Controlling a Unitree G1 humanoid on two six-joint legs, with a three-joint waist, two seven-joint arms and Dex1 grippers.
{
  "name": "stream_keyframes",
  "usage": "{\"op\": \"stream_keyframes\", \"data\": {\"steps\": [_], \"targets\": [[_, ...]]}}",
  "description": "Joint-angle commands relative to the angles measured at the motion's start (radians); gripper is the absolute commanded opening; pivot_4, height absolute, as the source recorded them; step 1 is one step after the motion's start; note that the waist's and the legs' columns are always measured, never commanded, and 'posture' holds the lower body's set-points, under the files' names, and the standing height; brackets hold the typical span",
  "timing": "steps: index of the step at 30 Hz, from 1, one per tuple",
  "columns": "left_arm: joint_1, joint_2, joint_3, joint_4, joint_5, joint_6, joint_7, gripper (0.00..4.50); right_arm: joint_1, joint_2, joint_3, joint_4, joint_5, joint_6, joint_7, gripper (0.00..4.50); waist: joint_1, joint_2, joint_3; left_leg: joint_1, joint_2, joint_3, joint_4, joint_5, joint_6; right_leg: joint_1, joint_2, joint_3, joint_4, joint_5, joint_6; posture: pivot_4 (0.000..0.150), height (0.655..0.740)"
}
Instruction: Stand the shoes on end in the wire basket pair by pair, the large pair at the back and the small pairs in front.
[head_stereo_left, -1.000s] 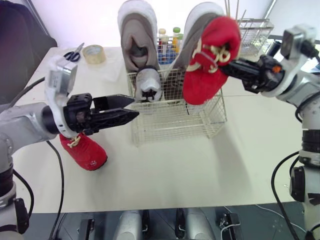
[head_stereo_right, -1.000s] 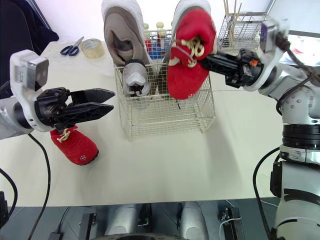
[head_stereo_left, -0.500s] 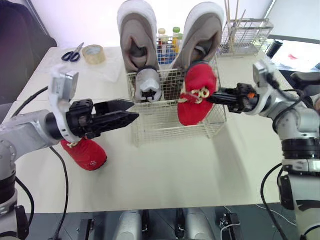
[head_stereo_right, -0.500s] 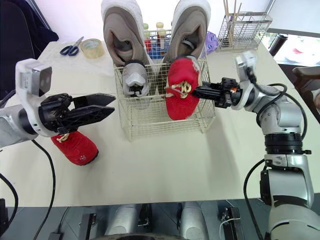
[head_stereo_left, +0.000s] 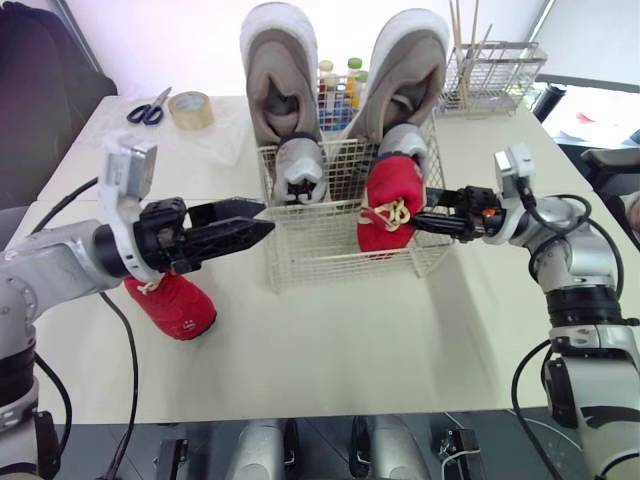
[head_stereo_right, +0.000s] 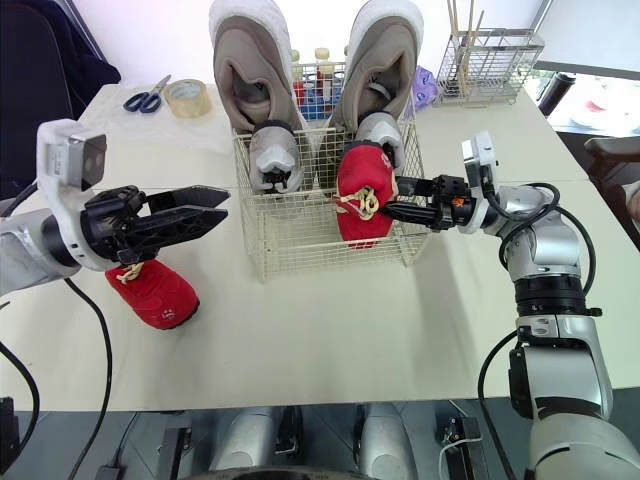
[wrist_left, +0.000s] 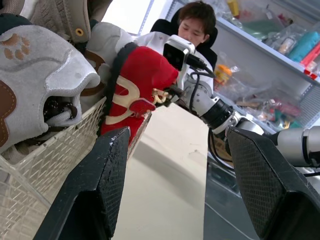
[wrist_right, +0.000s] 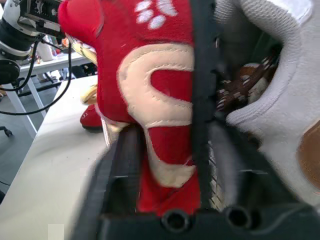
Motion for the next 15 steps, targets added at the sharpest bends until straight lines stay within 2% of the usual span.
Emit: {"op": "stream_keyframes", "data": {"steps": [1,9,15], "targets": [[-0.010,-0.007,0.005,-0.007,0.007,-0.019,-0.005,3.17,0.019,-0.041,-0.042,0.003,-0.026,0.011,-0.049,3.48,-0.002,0.000,0.000,0.000,0.000,0.000,0.000,0.000,0.000,0.000,0.000,0.000,0.000,0.000,0.000,0.150,0.7400],[-0.019,-0.050,-0.014,-0.002,0.042,-0.025,-0.005,3.17,0.061,-0.099,-0.065,-0.085,-0.028,0.059,-0.085,3.48,-0.002,0.000,0.000,0.000,0.000,0.000,0.000,0.000,0.000,0.000,0.000,0.000,0.000,0.000,0.000,0.150,0.7400],[-0.022,-0.073,-0.021,0.006,0.071,-0.030,-0.015,3.17,0.119,-0.147,-0.091,-0.216,0.008,0.160,-0.134,3.48,0.000,0.000,0.000,0.000,0.000,0.000,0.000,0.000,0.000,0.000,0.000,0.000,0.000,0.000,0.000,0.150,0.7400]]}}
